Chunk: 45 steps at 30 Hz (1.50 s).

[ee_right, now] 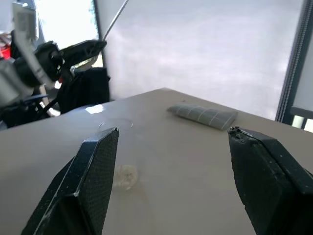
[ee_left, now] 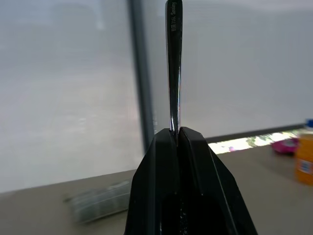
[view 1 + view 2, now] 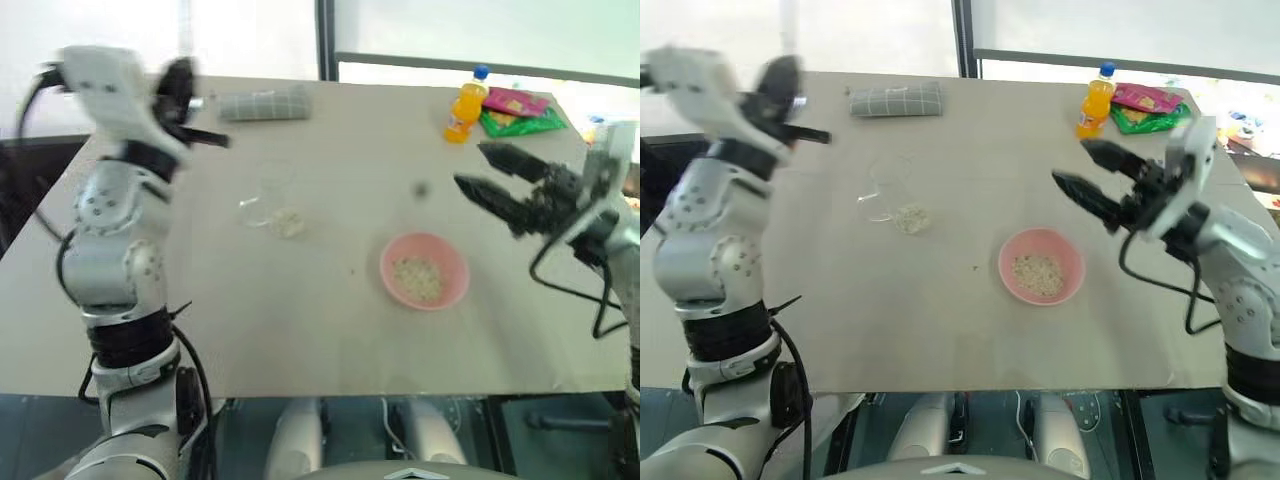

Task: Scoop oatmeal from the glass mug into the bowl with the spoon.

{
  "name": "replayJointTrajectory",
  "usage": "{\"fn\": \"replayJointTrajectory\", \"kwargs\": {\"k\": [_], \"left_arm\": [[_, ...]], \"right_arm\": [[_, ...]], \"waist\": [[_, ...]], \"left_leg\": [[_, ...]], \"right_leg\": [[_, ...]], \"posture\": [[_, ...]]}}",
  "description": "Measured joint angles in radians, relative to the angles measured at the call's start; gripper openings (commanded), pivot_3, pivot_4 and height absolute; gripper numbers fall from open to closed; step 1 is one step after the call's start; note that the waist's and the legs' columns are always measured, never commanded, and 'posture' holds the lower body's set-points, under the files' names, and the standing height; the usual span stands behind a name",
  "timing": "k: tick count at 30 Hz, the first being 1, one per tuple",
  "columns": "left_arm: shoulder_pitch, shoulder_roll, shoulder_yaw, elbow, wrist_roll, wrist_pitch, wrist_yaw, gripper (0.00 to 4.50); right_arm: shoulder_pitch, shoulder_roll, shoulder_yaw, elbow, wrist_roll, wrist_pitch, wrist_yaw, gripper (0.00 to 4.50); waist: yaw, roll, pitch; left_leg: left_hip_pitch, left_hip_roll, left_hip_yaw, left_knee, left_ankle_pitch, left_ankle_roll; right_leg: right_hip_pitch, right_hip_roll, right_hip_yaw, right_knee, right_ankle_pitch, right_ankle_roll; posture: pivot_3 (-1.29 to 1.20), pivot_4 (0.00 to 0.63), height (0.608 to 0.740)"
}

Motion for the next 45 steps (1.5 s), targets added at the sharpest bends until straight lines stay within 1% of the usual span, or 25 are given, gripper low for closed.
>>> {"fn": "replayJointTrajectory", "kwargs": {"k": [2, 4, 6, 9, 10, 11, 13, 15, 17, 23, 25, 27, 31, 32, 34, 36, 37, 39, 45], "left_arm": [[0.001, -0.004, -0.084, -0.005, 0.008, -0.015, -0.057, 0.07], [0.005, -0.016, -0.128, 0.002, 0.01, -0.024, -0.105, 0.07], [0.004, -0.023, -0.155, 0.017, 0.012, -0.045, -0.147, 0.07], [0.005, -0.024, -0.186, 0.043, 0.02, -0.069, -0.204, 0.07], [0.005, -0.023, -0.195, 0.05, 0.02, -0.078, -0.226, 0.07], [0.005, -0.024, -0.198, 0.055, 0.019, -0.083, -0.24, 0.07], [0.005, -0.025, -0.196, 0.066, 0.02, -0.087, -0.25, 0.07], [0.005, -0.026, -0.196, 0.083, 0.022, -0.098, -0.262, 0.07], [0.005, -0.026, -0.197, 0.095, 0.032, -0.106, -0.274, 0.07], [0.011, -0.043, -0.201, 0.097, 0.041, -0.124, -0.303, 0.07], [0.01, -0.058, -0.199, 0.105, 0.041, -0.124, -0.295, 0.07], [0.01, -0.074, -0.188, 0.121, 0.041, -0.123, -0.276, 0.07], [0.009, -0.084, -0.174, 0.129, 0.046, -0.123, -0.248, 0.07], [0.008, -0.085, -0.172, 0.134, 0.057, -0.125, -0.238, 0.07], [0.004, -0.075, -0.184, 0.157, 0.109, -0.142, -0.22, 0.07], [-0.007, -0.067, -0.207, 0.211, 0.205, -0.176, -0.18, 0.07], [-0.011, -0.068, -0.214, 0.225, 0.226, -0.184, -0.167, 0.07], [-0.026, -0.07, -0.245, 0.259, 0.3, -0.224, -0.139, 0.07], [-0.042, -0.081, -0.323, 0.294, 0.495, -0.28, -0.051, 0.07]], "right_arm": [[-0.07, 0.036, 0.038, 0.018, -0.013, 0.063, -0.096, 3.58], [-0.136, 0.084, 0.053, 0.049, -0.013, 0.121, -0.178, 3.58], [-0.176, 0.14, 0.051, 0.078, 0.007, 0.162, -0.241, 3.58], [-0.195, 0.221, 0.045, 0.12, 0.052, 0.21, -0.315, 3.58], [-0.204, 0.247, 0.035, 0.141, 0.081, 0.229, -0.338, 3.58], [-0.216, 0.263, 0.026, 0.152, 0.111, 0.241, -0.353, 3.58], [-0.245, 0.287, -0.002, 0.168, 0.165, 0.259, -0.38, 3.58], [-0.276, 0.295, -0.032, 0.173, 0.238, 0.272, -0.389, 3.58], [-0.294, 0.293, -0.039, 0.17, 0.278, 0.283, -0.39, 3.58], [-0.294, 0.277, -0.038, 0.184, 0.288, 0.292, -0.386, 3.58], [-0.293, 0.256, -0.03, 0.186, 0.276, 0.294, -0.376, 3.58], [-0.285, 0.22, -0.01, 0.187, 0.231, 0.293, -0.371, 3.58], [-0.21, 0.142, 0.036, 0.184, 0.137, 0.28, -0.309, 3.58], [-0.188, 0.113, 0.049, 0.172, 0.12, 0.281, -0.275, 3.58], [-0.187, 0.092, 0.051, 0.151, 0.116, 0.282, -0.247, 3.58], [-0.22, 0.099, 0.051, 0.125, 0.115, 0.282, -0.25, 3.58], [-0.233, 0.104, 0.051, 0.121, 0.114, 0.281, -0.256, 3.58], [-0.269, 0.148, 0.051, 0.109, 0.108, 0.279, -0.296, 3.58], [-0.271, 0.251, 0.065, 0.088, 0.107, 0.293, -0.409, 3.58]], "waist": [[-0.007, 0.001, 0.001], [-0.011, 0.002, 0.001], [-0.012, 0.002, 0.001], [-0.012, 0.002, 0.001], [-0.013, 0.003, 0.001], [-0.014, 0.003, 0.002], [-0.014, 0.003, 0.002], [-0.013, 0.003, 0.002], [-0.013, 0.003, 0.002], [-0.015, 0.003, 0.002], [-0.015, 0.003, 0.002], [-0.015, 0.003, 0.002], [-0.014, 0.004, 0.002], [-0.014, 0.004, 0.002], [-0.016, 0.005, 0.003], [-0.023, 0.005, 0.003], [-0.024, 0.005, 0.003], [-0.023, 0.005, 0.003], [-0.018, 0.005, 0.003]], "left_leg": [[0.0, 0.001, 0.001, 0.0, 0.0, -0.001], [-0.001, 0.003, 0.001, 0.0, 0.001, -0.001], [-0.001, 0.004, 0.001, 0.0, 0.001, -0.001], [-0.003, 0.005, 0.002, -0.001, 0.0, -0.001], [-0.006, 0.005, 0.002, 0.0, 0.001, -0.001], [-0.01, 0.005, 0.002, 0.001, 0.001, -0.002], [-0.011, 0.004, 0.001, 0.001, 0.002, -0.004], [-0.011, 0.004, 0.001, 0.001, 0.002, -0.004], [-0.011, 0.004, 0.001, 0.001, 0.002, -0.003], [-0.01, 0.004, 0.002, 0.001, 0.001, -0.001], [-0.01, 0.004, 0.002, 0.001, 0.001, -0.001], [-0.01, 0.004, 0.001, 0.001, 0.001, -0.001], [-0.011, 0.004, 0.001, 0.001, 0.001, -0.001], [-0.011, 0.004, 0.001, 0.001, 0.001, -0.001], [-0.01, 0.004, 0.0, 0.001, 0.001, -0.001], [-0.01, 0.005, 0.0, 0.001, 0.001, -0.001], [-0.01, 0.005, 0.0, 0.001, 0.001, -0.001], [-0.01, 0.005, 0.001, 0.001, 0.001, -0.001], [-0.012, 0.005, 0.005, 0.001, 0.003, -0.004]], "right_leg": [[-0.001, 0.003, 0.002, 0.0, 0.0, 0.0], [-0.002, 0.006, 0.003, 0.002, 0.0, 0.0], [-0.002, 0.007, 0.001, 0.002, 0.0, 0.0], [-0.003, 0.008, -0.001, 0.002, 0.0, 0.0], [-0.007, 0.007, -0.001, 0.002, 0.0, 0.0], [-0.01, 0.007, 0.0, 0.003, 0.0, 0.0], [-0.01, 0.007, 0.001, 0.003, 0.0, 0.0], [-0.01, 0.007, 0.001, 0.002, 0.0, 0.0], [-0.01, 0.007, 0.001, 0.002, 0.0, 0.0], [-0.01, 0.007, 0.0, 0.003, 0.0, 0.0], [-0.01, 0.007, 0.0, 0.003, 0.0, 0.0], [-0.01, 0.007, 0.0, 0.003, 0.0, 0.0], [-0.01, 0.007, 0.001, 0.002, 0.0, 0.0], [-0.011, 0.007, 0.001, 0.002, 0.0, 0.0], [-0.011, 0.007, 0.002, 0.002, 0.0, 0.001], [-0.011, 0.008, 0.002, 0.003, 0.0, 0.0], [-0.011, 0.009, 0.002, 0.003, 0.0, 0.0], [-0.011, 0.009, 0.001, 0.004, 0.0, 0.0], [-0.012, 0.007, 0.002, 0.003, 0.0, 0.0]], "posture": [[0.0, 0.15, 0.74], [0.0, 0.15, 0.74], [0.0, 0.15, 0.74], [0.0, 0.15, 0.74], [0.0, 0.15, 0.74], [0.0, 0.15, 0.74], [0.0, 0.15, 0.74], [0.0, 0.15, 0.74], [0.0, 0.15, 0.74], [0.0, 0.15, 0.74], [0.0, 0.15, 0.74], [0.0, 0.15, 0.74], [0.0, 0.15, 0.74], [0.0, 0.15, 0.74], [0.0, 0.15, 0.74], [0.0, 0.15, 0.74], [0.0, 0.15, 0.74], [0.0, 0.15, 0.74], [0.0, 0.15, 0.74]]}}
